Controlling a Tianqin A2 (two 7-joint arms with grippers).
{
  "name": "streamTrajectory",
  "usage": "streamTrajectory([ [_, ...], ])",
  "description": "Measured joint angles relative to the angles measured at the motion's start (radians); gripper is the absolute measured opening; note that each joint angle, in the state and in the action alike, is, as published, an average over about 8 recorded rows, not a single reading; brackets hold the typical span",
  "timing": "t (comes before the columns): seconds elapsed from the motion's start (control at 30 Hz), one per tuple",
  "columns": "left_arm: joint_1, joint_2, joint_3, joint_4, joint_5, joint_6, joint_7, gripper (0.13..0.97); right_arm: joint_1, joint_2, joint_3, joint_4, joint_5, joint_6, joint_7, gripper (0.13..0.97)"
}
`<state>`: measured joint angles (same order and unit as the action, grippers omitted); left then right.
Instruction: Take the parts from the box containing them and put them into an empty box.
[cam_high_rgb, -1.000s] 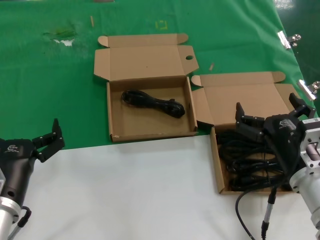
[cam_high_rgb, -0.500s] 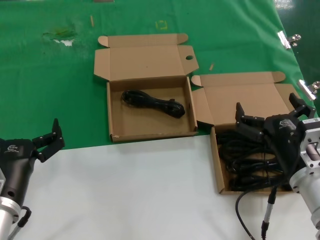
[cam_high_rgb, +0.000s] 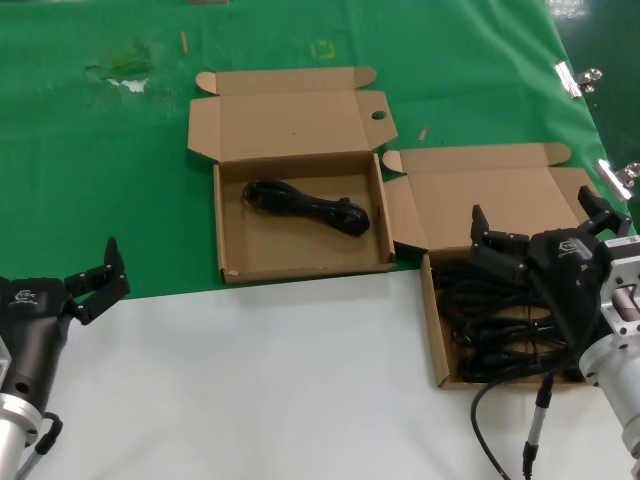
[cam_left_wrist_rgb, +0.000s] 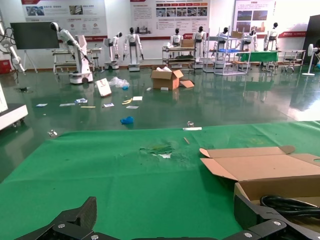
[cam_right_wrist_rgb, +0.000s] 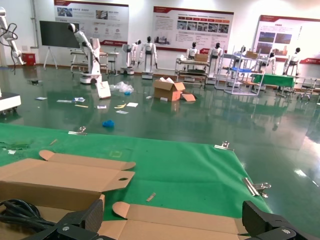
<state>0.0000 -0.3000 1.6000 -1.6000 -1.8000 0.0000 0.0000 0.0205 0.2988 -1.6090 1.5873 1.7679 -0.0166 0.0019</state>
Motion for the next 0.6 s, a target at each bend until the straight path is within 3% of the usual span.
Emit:
streamTrajectory([
  [0.6, 0.0, 0.0, 0.0, 0.0, 0.0, 0.0, 0.0, 0.966, 0.0, 0.0, 0.0, 0.0, 0.0, 0.0, 0.0, 0.966],
])
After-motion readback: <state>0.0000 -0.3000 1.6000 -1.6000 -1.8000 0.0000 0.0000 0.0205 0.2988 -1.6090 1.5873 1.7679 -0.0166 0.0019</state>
